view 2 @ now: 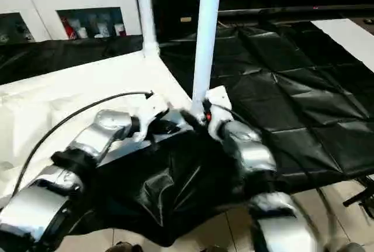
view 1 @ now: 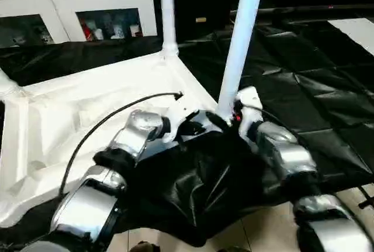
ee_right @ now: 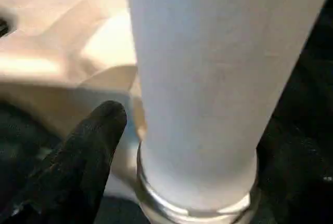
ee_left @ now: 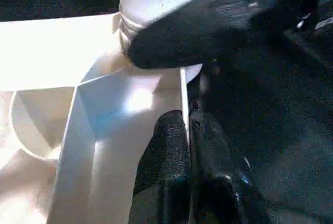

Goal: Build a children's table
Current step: Rotate leg to tighten

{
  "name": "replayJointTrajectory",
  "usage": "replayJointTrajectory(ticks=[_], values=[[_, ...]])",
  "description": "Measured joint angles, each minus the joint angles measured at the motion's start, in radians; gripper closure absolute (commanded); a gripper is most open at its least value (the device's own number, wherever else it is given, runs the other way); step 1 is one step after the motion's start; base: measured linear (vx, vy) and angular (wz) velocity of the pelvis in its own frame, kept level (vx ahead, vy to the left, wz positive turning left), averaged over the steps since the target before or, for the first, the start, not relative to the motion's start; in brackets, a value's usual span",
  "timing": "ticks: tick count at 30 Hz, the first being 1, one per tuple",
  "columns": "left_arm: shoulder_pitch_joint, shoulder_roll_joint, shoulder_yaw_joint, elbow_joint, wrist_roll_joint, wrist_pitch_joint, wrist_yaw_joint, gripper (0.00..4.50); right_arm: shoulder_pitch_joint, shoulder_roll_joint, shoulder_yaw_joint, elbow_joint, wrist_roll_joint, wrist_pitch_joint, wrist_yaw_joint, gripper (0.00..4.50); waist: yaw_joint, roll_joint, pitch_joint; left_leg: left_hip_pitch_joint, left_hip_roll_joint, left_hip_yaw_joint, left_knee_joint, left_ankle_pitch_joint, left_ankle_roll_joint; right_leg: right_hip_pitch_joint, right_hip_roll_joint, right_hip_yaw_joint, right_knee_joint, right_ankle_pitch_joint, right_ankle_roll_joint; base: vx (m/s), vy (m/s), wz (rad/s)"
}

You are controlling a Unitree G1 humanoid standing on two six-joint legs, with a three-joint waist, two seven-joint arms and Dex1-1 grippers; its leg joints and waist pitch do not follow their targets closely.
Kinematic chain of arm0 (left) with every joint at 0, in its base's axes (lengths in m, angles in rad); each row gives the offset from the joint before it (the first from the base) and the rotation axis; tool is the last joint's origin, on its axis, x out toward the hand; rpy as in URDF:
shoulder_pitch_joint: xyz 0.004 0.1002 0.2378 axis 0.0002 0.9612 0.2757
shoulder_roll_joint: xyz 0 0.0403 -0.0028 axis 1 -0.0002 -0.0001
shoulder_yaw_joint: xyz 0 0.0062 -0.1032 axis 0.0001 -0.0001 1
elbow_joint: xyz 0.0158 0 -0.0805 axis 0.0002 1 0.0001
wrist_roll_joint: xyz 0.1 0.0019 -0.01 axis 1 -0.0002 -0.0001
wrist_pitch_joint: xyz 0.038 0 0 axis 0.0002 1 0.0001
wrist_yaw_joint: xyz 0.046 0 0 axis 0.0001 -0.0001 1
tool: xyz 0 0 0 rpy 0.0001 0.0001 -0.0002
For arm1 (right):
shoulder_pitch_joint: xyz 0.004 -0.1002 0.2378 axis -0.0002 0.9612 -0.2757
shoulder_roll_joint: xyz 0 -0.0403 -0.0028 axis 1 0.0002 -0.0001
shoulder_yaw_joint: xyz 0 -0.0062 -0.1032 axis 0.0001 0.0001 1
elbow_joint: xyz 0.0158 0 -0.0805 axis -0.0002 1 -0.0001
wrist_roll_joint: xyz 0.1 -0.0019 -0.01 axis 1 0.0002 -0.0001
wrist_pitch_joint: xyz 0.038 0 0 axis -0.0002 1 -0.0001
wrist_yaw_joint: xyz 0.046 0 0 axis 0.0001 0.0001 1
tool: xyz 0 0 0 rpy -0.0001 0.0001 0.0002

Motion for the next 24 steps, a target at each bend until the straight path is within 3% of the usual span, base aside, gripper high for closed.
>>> replayJointTrajectory(ticks=[7, 10, 18, 19, 24], values=[[0.052, 0.068, -0.032, -0.075, -0.020, -0.041, -0.177, 4.50, 0.061, -0.099, 0.081, -0.118, 0.009, 0.000, 0.239, 0.59, 0.016, 0.000, 0.000, 0.000, 0.000, 0.000, 0.000, 0.000, 0.000, 0.000, 0.000, 0.000, 0.001, 0.000, -0.001, 0.000, 0.000, 0.00], [0.077, 0.106, -0.046, -0.121, -0.035, -0.042, -0.251, 4.50, 0.086, -0.137, 0.102, -0.171, 0.033, 0.002, 0.325, 0.92, 0.022, -0.001, 0.000, 0.000, 0.001, 0.000, 0.001, 0.000, 0.000, 0.001, 0.000, 0.000, 0.001, 0.000, -0.001, 0.000, 0.000, 0.00], [0.105, 0.154, -0.057, -0.176, -0.049, -0.036, -0.334, 4.50, 0.099, -0.153, 0.122, -0.207, 0.053, 0.010, 0.406, 1.51, 0.028, -0.001, 0.000, 0.000, 0.001, 0.000, 0.001, 0.000, 0.000, 0.001, 0.000, 0.000, 0.001, 0.000, -0.001, 0.000, 0.000, 0.00], [0.108, 0.158, -0.057, -0.182, -0.050, -0.033, -0.334, 4.50, 0.099, -0.154, 0.122, -0.211, 0.054, 0.015, 0.409, 1.76, 0.029, -0.001, 0.001, 0.000, 0.001, 0.000, 0.001, 0.000, 0.000, 0.001, 0.000, 0.000, 0.001, 0.000, -0.001, 0.000, 0.000, 0.00], [0.112, 0.152, -0.057, -0.192, -0.052, -0.024, -0.329, 4.50, 0.104, -0.154, 0.122, -0.225, 0.060, 0.025, 0.405, 1.94, 0.031, -0.001, 0.001, 0.000, 0.001, 0.000, 0.001, 0.000, 0.000, 0.001, 0.000, 0.000, 0.001, 0.000, 0.000, 0.000, 0.000, 0.00]])
